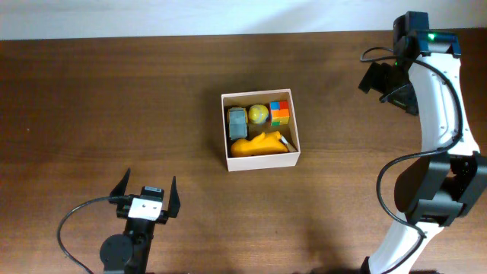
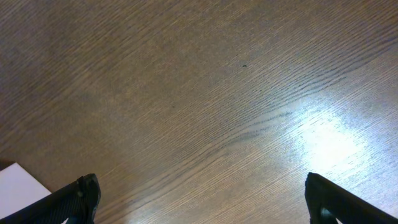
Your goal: Pack container
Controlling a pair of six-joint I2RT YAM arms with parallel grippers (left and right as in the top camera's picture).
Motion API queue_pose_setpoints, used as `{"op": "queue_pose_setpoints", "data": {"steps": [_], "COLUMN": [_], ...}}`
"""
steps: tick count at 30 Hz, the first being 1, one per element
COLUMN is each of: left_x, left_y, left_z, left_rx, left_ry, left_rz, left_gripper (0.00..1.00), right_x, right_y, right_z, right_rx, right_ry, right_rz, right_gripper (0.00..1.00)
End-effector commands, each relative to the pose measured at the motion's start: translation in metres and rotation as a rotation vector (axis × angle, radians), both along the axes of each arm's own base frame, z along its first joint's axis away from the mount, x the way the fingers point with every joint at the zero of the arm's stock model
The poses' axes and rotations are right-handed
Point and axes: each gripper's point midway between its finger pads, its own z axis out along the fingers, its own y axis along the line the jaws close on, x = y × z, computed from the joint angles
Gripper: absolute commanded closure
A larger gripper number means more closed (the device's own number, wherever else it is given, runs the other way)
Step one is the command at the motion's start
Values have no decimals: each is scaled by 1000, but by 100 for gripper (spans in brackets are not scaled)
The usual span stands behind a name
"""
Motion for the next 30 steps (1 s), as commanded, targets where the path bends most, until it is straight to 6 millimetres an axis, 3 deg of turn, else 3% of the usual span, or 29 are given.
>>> {"op": "queue_pose_setpoints", "data": {"steps": [1, 4, 8, 12, 16, 23, 27, 30], "left_x": [0, 0, 0, 0, 0, 0, 0, 0], "left_y": [3, 3, 3, 3, 3, 3, 3, 3], "left_z": [-2, -2, -2, -2, -2, -2, -2, -2], "left_rx": [13, 13, 13, 13, 13, 13, 13, 13], "left_ry": [0, 0, 0, 0, 0, 0, 0, 0], "left_rz": [17, 17, 17, 17, 17, 17, 17, 17], "left_gripper": [1, 1, 1, 1, 1, 1, 1, 1], "right_x": [0, 0, -2, -11, -33, -85, -98, -106], "right_y": [-3, -3, 9, 34, 59, 60, 58, 60], "right_z": [-1, -1, 26, 79, 137, 221, 234, 229], "right_rx": [-10, -10, -17, -27, -53, -244, -227, -207], "right_ry": [2, 2, -63, -194, -340, -631, -849, -997], "right_rz": [-16, -16, 10, 67, 140, 145, 110, 102], "right_gripper": [1, 1, 1, 1, 1, 1, 1, 1]}}
